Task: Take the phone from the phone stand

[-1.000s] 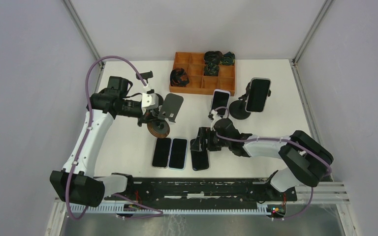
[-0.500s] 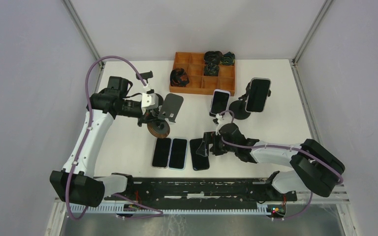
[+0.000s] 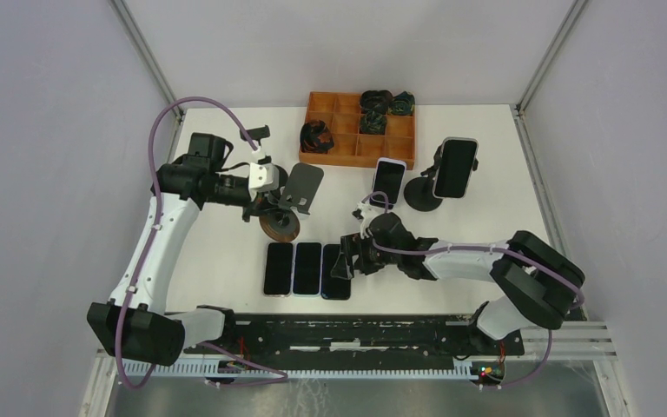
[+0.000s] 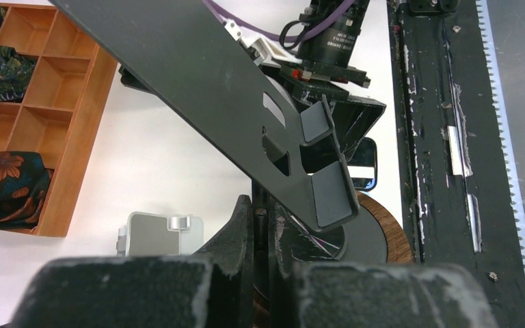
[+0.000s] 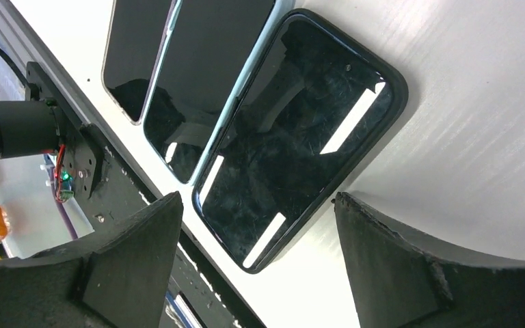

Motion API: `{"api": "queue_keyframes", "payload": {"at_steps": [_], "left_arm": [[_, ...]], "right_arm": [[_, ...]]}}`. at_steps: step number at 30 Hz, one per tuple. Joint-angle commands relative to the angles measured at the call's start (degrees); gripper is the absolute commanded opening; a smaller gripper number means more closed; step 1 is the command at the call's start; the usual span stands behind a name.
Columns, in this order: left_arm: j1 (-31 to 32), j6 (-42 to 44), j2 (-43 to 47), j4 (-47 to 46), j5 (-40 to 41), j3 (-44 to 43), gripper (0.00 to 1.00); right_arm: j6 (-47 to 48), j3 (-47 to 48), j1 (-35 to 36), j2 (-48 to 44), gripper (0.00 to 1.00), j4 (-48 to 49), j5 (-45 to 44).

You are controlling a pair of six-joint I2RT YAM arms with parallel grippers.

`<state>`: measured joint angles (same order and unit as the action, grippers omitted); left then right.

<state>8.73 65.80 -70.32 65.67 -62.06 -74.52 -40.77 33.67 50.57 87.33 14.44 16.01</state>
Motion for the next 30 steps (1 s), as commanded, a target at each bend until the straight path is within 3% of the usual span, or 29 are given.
{"api": "queue_keyframes", "payload": {"at_steps": [1, 8, 15, 19, 24, 26, 27, 28, 29, 30], "left_arm": [[-0.21, -1.08, 0.73, -0.19, -3.12, -2.47, 0.02], [-0.12, 7.23, -0.25, 7.16, -4.75, -3.31, 0.03], [-0.12, 19.67, -1.19, 17.67, -7.52, -4.67, 0.04], [-0.12, 20.36, -0.34, 18.34, -8.28, -4.57, 0.04], [-0.04, 20.32, 0.79, 18.32, -8.91, -4.04, 0.06], [-0.03, 20.35, 1.04, 18.34, -8.84, -3.61, 0.07], [-0.03, 20.41, 1.16, 18.34, -8.8, -3.39, 0.1], [-0.03, 20.18, 1.16, 18.23, -8.59, -3.29, 0.22], [-0.03, 19.71, 1.15, 18.26, -8.48, -3.19, 0.46], [-0.03, 19.16, 1.15, 18.27, -8.31, -3.21, 0.54]], "right_arm": [[4.6, 3.7, 0.49, -7.59, 0.88, -2.35, -3.13], [11.58, 12.92, 0.22, -21.13, 0.92, 0.23, -1.54], [6.89, 20.02, -0.74, -17.41, 0.88, 9.19, 3.97], [2.81, 20.83, -0.77, -14.72, 0.82, 14.81, 6.49], [-3.18, 19.22, -0.82, -13.33, 0.58, 25.12, 9.74], [-4.63, 18.68, -0.82, -13.0, 0.43, 27.9, 10.4], [-5.28, 18.54, -0.82, -12.9, 0.31, 29.26, 10.83], [-5.7, 18.46, -0.84, -12.72, 0.16, 29.95, 11.11], [-5.74, 18.45, -0.8, -12.71, 0.05, 30.2, 11.41], [-5.46, 18.43, -0.96, -12.69, 0.0, 30.09, 11.74]]}}
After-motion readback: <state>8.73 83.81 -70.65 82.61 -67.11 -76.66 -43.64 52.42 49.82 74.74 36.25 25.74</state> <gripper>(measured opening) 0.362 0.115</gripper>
